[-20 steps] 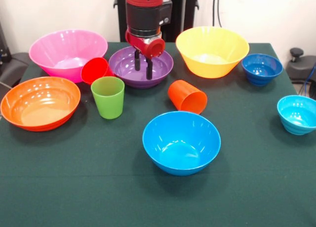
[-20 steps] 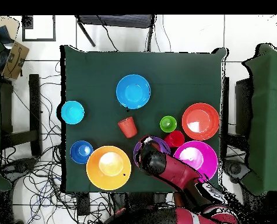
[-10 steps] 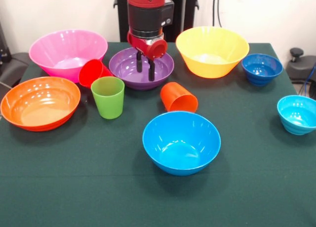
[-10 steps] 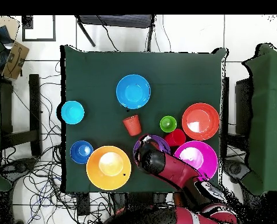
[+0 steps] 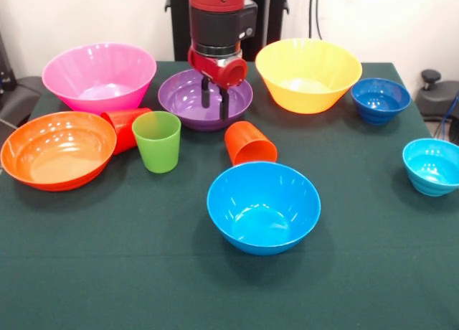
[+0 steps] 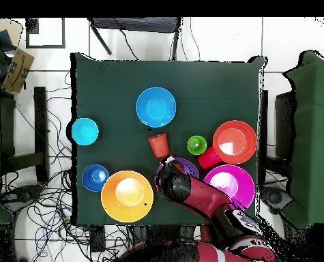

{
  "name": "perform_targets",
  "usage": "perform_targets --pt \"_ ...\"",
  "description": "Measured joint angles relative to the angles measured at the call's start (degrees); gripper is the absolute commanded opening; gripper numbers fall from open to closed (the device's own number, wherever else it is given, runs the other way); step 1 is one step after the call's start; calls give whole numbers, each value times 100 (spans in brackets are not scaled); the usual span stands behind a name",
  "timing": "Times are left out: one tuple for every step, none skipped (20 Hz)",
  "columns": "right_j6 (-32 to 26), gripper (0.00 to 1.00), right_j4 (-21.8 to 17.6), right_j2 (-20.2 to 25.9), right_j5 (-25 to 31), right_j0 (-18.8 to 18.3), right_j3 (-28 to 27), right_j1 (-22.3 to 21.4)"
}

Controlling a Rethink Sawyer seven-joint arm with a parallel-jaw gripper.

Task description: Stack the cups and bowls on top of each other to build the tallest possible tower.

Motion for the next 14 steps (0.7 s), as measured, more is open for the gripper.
perform_targets --pt "0 100 -1 0 24 19 -20 -11" --pt "0 100 -1 1 48 38 -40 -23" --pt "0 100 -1 3 99 55 -69 -42" --pt "0 100 -2 5 146 66 -94 -61" --pt "0 100 -1 7 294 85 -167 -119" --pt "0 100 -2 6 348 91 -192 -132" --pt "0 100 -2 6 402 98 -217 -145" --pt "0 100 -2 5 548 117 -286 -171" --pt "0 100 -4 5 657 132 -335 -188" --pt "0 100 -9 4 782 154 -396 -210" --pt "0 100 -39 3 996 198 -508 -247" --pt "0 100 -53 2 1075 219 -558 -255" --pt "0 100 -67 2 1124 237 -601 -257" --pt "0 100 -81 2 1174 255 -643 -259"
